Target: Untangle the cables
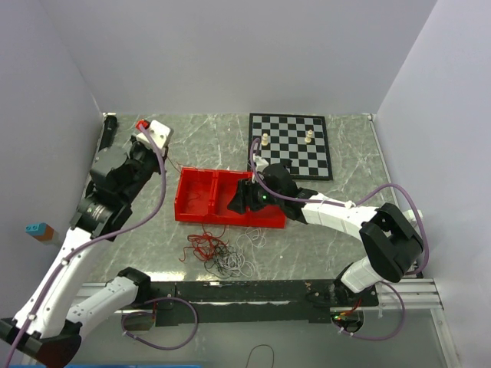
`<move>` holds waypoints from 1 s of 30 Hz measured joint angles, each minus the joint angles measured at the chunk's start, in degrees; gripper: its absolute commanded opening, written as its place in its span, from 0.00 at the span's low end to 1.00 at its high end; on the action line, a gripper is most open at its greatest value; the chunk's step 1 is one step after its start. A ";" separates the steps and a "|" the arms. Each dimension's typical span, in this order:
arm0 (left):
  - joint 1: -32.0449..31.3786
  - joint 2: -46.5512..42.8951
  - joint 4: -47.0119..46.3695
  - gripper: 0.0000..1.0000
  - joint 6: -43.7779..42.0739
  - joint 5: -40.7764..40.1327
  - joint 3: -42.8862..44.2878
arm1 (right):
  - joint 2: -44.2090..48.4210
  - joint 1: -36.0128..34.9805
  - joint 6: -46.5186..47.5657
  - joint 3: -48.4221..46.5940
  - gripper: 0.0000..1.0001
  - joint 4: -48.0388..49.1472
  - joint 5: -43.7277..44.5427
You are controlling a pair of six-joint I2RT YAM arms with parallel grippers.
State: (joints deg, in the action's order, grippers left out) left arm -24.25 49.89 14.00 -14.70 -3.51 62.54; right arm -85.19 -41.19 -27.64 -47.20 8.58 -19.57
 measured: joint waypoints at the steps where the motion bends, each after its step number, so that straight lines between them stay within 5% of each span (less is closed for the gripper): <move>1: 0.00 -0.79 1.29 0.01 0.00 1.36 0.00 | 0.00 0.02 0.00 0.00 0.72 0.00 0.00; 30: -2.80 -7.76 17.44 0.01 -2.51 24.15 3.08 | -0.22 0.33 0.00 0.02 0.72 0.83 -0.42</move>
State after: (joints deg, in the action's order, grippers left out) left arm -27.05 42.13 31.44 -17.21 20.64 65.63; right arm -85.41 -40.86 -27.64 -47.18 9.41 -19.99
